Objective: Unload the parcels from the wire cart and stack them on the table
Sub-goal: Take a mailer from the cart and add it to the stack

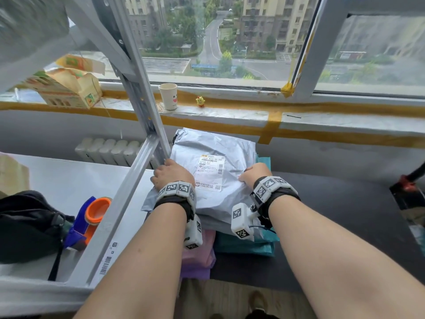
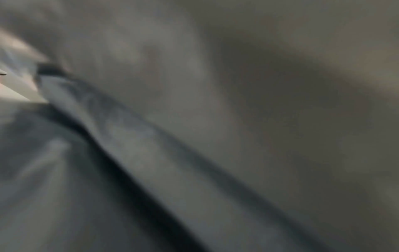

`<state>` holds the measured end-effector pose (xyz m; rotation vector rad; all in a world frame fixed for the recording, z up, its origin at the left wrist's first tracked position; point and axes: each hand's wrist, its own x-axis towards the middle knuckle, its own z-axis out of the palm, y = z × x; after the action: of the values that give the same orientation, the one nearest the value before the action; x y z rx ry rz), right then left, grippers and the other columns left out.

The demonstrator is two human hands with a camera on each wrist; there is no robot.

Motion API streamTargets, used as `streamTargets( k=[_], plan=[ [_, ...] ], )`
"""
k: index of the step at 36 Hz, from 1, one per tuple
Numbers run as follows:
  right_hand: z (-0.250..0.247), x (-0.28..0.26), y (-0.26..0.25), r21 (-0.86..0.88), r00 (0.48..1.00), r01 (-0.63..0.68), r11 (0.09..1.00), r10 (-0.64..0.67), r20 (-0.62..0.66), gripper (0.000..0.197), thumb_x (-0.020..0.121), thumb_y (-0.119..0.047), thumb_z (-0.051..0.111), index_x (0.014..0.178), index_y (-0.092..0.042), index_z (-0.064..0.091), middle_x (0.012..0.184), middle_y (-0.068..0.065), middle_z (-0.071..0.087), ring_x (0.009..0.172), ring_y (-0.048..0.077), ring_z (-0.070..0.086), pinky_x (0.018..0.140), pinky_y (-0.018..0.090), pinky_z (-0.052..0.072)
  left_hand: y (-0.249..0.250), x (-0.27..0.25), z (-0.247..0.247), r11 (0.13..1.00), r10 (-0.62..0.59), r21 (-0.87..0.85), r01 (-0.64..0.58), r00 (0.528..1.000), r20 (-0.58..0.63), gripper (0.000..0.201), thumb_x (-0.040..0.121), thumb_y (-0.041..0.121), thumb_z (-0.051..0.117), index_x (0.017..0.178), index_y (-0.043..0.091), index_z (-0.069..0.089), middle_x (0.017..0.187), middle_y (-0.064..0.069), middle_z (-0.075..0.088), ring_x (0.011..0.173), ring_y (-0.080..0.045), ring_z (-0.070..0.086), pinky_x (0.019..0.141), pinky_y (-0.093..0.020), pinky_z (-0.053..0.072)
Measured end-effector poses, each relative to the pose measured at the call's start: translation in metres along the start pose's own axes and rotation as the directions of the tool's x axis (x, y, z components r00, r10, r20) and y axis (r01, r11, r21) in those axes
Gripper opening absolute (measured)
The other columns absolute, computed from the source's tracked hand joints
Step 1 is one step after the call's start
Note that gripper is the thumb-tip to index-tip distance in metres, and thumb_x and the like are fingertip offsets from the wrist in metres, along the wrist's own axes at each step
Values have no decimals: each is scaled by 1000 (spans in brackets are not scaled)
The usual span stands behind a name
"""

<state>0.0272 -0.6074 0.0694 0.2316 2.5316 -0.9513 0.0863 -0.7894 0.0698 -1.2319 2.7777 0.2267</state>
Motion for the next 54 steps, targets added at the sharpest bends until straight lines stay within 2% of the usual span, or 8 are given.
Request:
streamTargets(
  k=[9,16,20,29,42,46,51,54],
  plan=[
    [-12,25,-7,130,992,91,987,-79,-99,19,88,-5,56,103,-6,67,96,11,64,94,30,61,85,35,51,22,23,-6,976,191,-58,-210,954,-229,32,89,7,49,120,8,50,120,-16,57,114,-34,50,98,-41,37],
    [-6,38,-8,37,1000,7,999,-8,25,15,82,-9,66,75,-13,53,70,5,51,67,23,53,60,27,43,32,35,9,963,269,26,-268,956,-120,30,93,14,41,118,15,58,126,-9,52,119,-30,46,99,-42,35],
    [9,38,-11,-36,992,-3,999,7,124,36,80,-15,73,106,-10,49,94,8,55,90,27,59,77,35,53,22,31,31,983,182,-3,-182,980,77,44,97,27,31,137,12,40,144,-8,38,133,-29,36,108,-49,25],
    [30,35,-7,-152,995,55,987,-41,94,48,89,-13,59,130,-9,35,96,8,50,88,29,55,69,34,42,-11,16,58,990,116,-105,-92,960,255,59,99,45,20,152,22,6,157,-9,16,142,-31,21,112,-55,20],
    [15,21,-9,-118,998,9,993,-3,56,42,86,-16,63,123,-7,48,109,11,58,84,24,53,70,30,43,3,9,28,972,231,36,-234,970,78,57,100,43,26,151,17,18,159,-13,3,146,-33,4,116,-52,9],
    [8,14,-5,-86,999,14,996,-10,48,26,86,-17,61,107,-13,47,83,4,52,68,18,50,56,27,39,6,2,20,953,291,72,-295,955,56,57,101,40,23,152,17,13,159,-13,-2,146,-32,-3,117,-53,3],
    [-2,4,2,-49,999,33,998,-32,36,47,88,-16,64,131,-7,49,134,11,54,114,28,56,87,30,44,15,-8,11,937,331,105,-334,943,42,56,101,37,23,152,20,11,160,-12,-5,146,-31,-6,116,-54,-3],
    [-8,-6,9,-7,999,32,999,-32,9,54,90,-18,63,139,-5,42,143,11,46,127,28,49,98,31,40,24,-17,7,925,362,103,-367,930,58,55,101,37,22,152,20,10,160,-11,-6,146,-31,-7,116,-54,-4]
  ],
)
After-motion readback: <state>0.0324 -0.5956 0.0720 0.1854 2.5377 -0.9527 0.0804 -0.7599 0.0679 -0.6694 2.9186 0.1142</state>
